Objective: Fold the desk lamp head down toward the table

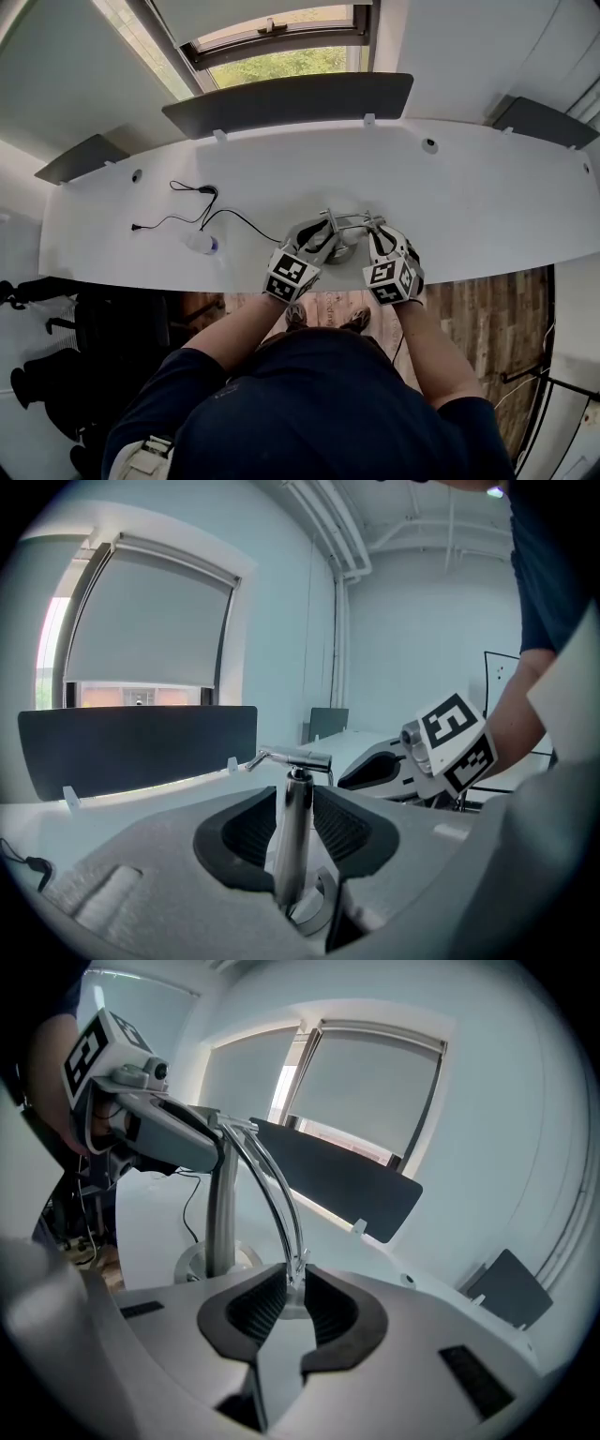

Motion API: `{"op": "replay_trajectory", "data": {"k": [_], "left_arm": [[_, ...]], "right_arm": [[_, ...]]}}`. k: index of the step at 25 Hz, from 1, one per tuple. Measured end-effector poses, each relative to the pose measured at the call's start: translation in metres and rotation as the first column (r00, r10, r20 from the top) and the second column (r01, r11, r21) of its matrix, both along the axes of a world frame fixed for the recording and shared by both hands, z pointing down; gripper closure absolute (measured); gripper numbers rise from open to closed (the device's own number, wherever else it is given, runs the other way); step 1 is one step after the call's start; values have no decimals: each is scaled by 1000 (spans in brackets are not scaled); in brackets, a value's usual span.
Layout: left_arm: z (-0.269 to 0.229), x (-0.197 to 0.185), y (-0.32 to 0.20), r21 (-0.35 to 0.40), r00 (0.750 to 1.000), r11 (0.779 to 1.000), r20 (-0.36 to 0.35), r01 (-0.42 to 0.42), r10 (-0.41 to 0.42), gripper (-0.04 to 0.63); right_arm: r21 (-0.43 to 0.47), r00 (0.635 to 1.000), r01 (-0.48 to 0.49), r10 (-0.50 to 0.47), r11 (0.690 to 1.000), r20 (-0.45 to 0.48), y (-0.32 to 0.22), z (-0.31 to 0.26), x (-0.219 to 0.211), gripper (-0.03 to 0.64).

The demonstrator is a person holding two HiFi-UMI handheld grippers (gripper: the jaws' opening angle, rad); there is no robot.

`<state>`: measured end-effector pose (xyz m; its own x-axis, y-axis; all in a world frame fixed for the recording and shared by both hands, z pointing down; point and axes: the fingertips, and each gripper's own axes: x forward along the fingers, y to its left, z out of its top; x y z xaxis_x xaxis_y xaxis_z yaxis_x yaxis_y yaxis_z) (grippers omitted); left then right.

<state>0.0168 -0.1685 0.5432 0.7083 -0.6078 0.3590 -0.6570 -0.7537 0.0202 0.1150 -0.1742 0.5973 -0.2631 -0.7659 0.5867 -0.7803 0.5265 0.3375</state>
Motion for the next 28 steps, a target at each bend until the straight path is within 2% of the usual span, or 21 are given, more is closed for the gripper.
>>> {"op": "replay_trajectory", "data": {"k": [4, 10, 15, 19, 28], "left_arm": [[-13, -9, 16, 2, 1000, 1000, -12, -29, 29, 469], [-46, -12, 49, 9, 993, 993, -40, -115, 115, 478], [-89, -8, 64, 50, 981, 988, -119, -146, 151, 532], [-112, -3, 78, 73, 969, 983, -171, -168, 179, 569], [-109, -6, 94, 71, 961, 987, -228, -145, 158, 588]], "right_arm": [[19, 999, -7, 6, 1000, 42, 17, -25, -2, 552], [19, 980, 27, -31, 999, 196, 44, -69, -32, 566], [47, 941, 63, -75, 997, 330, 58, -111, -56, 592], [81, 910, 83, -109, 993, 400, 66, -139, -66, 606], [88, 854, 75, -109, 993, 509, 91, -140, -73, 607]]}}
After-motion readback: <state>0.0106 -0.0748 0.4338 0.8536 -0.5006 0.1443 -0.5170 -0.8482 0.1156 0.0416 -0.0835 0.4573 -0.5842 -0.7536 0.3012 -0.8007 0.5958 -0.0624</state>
